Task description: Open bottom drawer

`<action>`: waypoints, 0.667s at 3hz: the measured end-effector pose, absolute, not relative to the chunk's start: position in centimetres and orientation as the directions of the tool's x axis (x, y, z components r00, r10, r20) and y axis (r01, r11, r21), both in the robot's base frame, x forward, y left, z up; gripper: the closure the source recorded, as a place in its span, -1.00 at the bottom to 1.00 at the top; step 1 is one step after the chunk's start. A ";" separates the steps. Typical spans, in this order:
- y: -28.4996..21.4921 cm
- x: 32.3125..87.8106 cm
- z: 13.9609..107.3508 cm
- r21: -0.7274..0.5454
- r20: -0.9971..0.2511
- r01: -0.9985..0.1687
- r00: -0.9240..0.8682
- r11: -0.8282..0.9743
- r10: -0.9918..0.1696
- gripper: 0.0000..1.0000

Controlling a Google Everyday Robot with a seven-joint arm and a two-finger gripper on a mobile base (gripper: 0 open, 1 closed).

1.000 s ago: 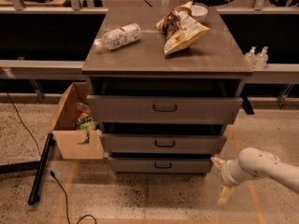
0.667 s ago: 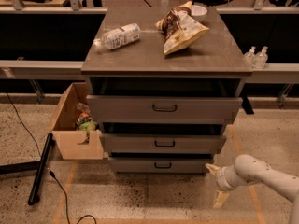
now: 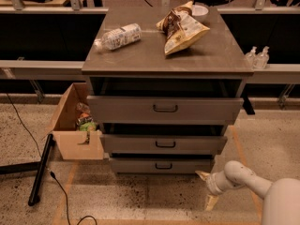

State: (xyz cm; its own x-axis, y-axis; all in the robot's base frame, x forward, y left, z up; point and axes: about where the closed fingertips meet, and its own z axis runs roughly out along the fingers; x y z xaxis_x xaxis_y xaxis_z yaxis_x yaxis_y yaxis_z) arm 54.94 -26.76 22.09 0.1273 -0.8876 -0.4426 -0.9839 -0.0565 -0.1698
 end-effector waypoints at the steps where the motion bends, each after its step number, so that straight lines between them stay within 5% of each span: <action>1: -25.9 56.8 19.9 -0.198 -0.437 -0.978 0.152 -0.070 -0.886 -1.00; 2: -25.7 59.1 19.6 -0.242 -0.421 -0.966 0.187 -0.088 -0.888 -1.00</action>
Offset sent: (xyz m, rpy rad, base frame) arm 0.0733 0.0089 -0.0228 -0.0279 -0.1392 0.0477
